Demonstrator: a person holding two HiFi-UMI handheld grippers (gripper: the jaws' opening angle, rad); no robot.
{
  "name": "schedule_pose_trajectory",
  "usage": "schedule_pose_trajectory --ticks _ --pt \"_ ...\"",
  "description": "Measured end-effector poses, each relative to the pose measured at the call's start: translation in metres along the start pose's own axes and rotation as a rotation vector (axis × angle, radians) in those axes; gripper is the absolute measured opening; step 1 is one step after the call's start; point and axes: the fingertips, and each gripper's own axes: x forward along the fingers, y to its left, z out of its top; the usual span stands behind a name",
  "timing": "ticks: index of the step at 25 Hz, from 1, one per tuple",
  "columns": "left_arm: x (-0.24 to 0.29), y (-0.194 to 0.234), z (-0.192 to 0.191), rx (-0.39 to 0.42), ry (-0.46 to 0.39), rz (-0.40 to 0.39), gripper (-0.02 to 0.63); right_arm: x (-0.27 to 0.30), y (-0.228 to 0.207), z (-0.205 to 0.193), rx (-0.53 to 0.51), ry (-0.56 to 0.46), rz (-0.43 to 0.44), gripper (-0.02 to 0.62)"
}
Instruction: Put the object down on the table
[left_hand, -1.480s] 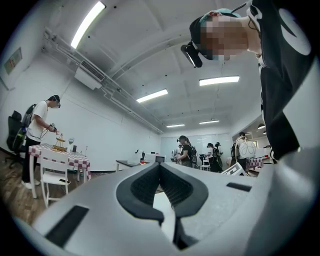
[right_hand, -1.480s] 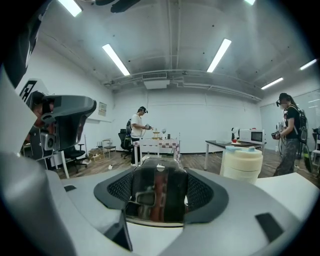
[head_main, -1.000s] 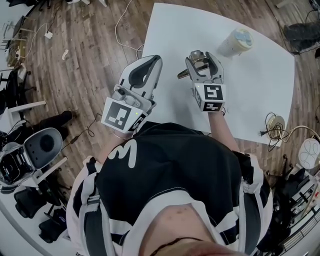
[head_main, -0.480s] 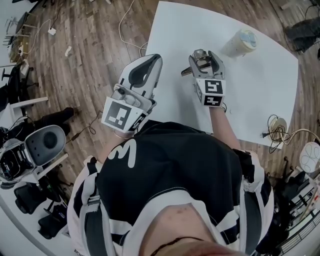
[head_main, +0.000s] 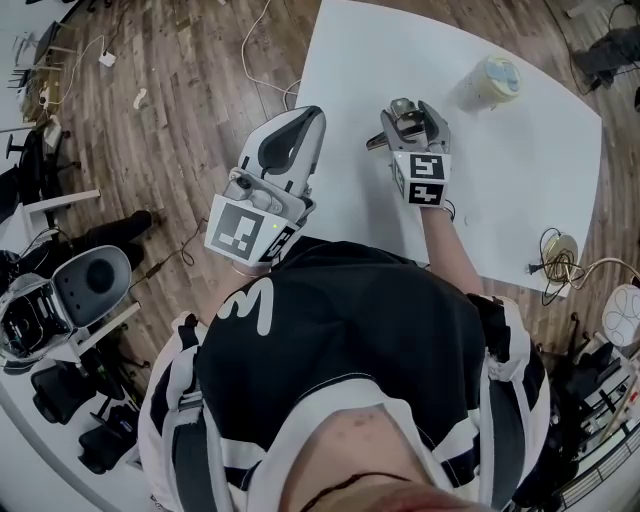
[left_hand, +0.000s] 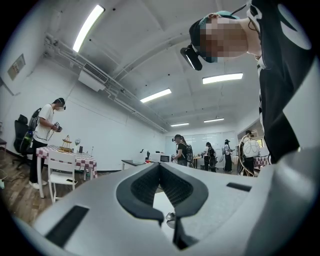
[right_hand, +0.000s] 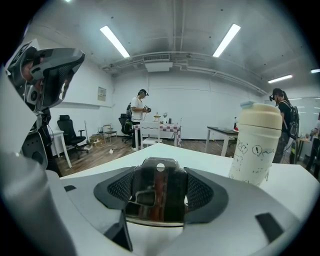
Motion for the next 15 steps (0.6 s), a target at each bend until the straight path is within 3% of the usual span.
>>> schedule_pose_trajectory --ticks 15 --pt "-0.003 0.006 -0.005 -0.008 0.008 0.014 0.005 0.016 -0.001 -0.023 0.003 0.056 -0.002 0.308"
